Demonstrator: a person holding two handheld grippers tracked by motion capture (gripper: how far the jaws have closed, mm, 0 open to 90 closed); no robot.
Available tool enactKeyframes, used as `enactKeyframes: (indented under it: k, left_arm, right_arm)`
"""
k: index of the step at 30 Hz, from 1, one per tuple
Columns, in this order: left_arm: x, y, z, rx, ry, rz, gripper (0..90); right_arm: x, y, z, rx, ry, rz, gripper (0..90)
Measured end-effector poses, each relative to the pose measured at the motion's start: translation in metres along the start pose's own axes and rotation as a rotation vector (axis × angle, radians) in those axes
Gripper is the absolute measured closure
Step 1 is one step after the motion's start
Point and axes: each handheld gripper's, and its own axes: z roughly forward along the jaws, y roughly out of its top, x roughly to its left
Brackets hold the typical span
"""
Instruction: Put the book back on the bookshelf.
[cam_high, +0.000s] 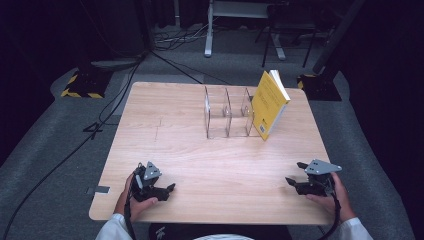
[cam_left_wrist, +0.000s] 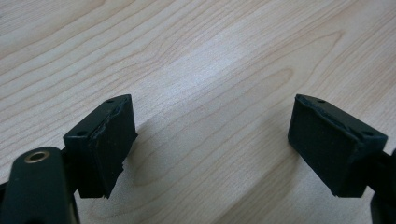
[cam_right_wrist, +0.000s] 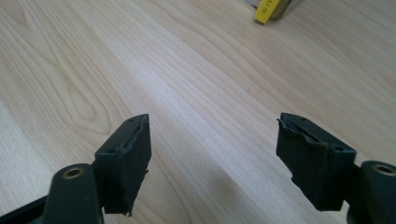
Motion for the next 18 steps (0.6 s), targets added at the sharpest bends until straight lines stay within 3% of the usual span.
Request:
enactKeyframes:
  k: [9,18]
  left_arm:
    - [0.0,0.0,0.0,0.0,0.002,-0.001,15.8]
    - [0.0,0.0,0.0,0.001,0.003,-0.001,15.7]
  right_arm:
    - [-0.006,-0.023,-0.009,0.009,0.007,0.057,26.0]
    - [-0.01,-0.047,-0.019,0.018,-0.037,0.125,24.6]
